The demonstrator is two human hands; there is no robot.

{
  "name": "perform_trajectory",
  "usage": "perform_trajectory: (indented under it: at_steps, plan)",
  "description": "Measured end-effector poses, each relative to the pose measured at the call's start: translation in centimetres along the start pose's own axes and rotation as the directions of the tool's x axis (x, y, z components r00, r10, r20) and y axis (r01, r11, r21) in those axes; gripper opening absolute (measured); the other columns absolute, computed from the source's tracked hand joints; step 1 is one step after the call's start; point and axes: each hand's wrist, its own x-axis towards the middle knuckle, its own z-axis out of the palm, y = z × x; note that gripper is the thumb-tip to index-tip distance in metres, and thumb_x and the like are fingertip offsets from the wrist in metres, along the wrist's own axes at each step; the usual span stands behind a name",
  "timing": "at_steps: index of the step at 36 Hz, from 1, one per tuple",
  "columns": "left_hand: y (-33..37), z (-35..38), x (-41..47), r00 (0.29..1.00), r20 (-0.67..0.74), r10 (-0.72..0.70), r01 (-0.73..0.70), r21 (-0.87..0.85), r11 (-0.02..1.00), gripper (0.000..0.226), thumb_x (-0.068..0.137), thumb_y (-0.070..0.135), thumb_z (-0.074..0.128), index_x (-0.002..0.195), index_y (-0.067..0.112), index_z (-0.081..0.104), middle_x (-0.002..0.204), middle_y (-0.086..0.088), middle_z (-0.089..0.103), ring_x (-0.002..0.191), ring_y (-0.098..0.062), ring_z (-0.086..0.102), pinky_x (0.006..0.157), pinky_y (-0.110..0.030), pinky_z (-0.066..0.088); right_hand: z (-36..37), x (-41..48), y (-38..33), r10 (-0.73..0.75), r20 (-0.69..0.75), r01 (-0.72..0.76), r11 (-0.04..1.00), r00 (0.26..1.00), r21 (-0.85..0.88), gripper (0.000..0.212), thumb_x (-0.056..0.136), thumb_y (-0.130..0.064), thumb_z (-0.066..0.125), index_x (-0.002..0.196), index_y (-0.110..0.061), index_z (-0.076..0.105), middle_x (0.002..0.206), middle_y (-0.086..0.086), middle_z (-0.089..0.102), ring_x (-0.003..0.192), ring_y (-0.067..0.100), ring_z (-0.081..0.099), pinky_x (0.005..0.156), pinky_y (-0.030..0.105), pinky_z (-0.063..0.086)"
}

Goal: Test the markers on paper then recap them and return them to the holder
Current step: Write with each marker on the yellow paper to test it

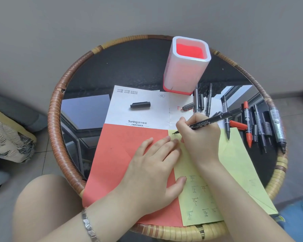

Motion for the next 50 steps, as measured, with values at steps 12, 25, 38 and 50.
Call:
perform_trajectory:
  at_steps: [12,25,38,50]
  plan:
    - [0.06,-0.09,0.00,1.000,-0.009,-0.005,0.004,-0.010,1.000,0.051,0.074,0.048,0.049,0.109,0.013,0.064,0.123,-0.004,0.060,0.121,-0.017,0.052,0.101,-0.040,0.028,-0.34,0.06,-0.12,0.036,0.038,-0.036,0.999,0.999,0.014,0.031,0.072,-0.012,0.063,0.047,-0.011,0.044,0.039,0.001,0.046,0.042,0.020,0.052,0.053,0.022,0.040]
    - [0.06,-0.10,-0.02,1.000,-0.007,-0.010,0.010,-0.004,1.000,0.050,0.074,0.048,0.049,0.108,0.014,0.064,0.122,-0.003,0.060,0.121,-0.017,0.051,0.102,-0.039,0.028,-0.21,0.12,0.16,-0.016,0.013,0.016,1.000,1.000,0.002,0.028,0.063,-0.020,0.057,0.043,-0.020,0.038,0.041,0.000,0.042,0.054,0.039,0.053,0.058,0.031,0.039]
    - [0.03,-0.05,-0.03,1.000,-0.017,-0.004,0.004,0.004,1.000,0.051,0.073,0.048,0.050,0.107,0.014,0.065,0.119,-0.002,0.061,0.120,-0.017,0.052,0.101,-0.040,0.029,-0.21,0.17,0.28,-0.001,0.019,0.000,1.000,1.000,0.018,0.028,0.063,-0.021,0.057,0.041,-0.022,0.038,0.037,-0.006,0.043,0.053,0.035,0.053,0.054,0.027,0.036]
    - [0.01,0.00,-0.02,0.999,-0.039,0.004,-0.003,0.006,1.000,0.050,0.073,0.048,0.050,0.106,0.013,0.065,0.117,-0.003,0.062,0.120,-0.016,0.052,0.100,-0.040,0.030,-0.16,0.15,0.26,0.009,0.032,-0.010,0.999,0.999,0.050,0.030,0.061,-0.021,0.057,0.039,-0.021,0.037,0.035,-0.004,0.038,0.053,0.039,0.050,0.053,0.028,0.034]
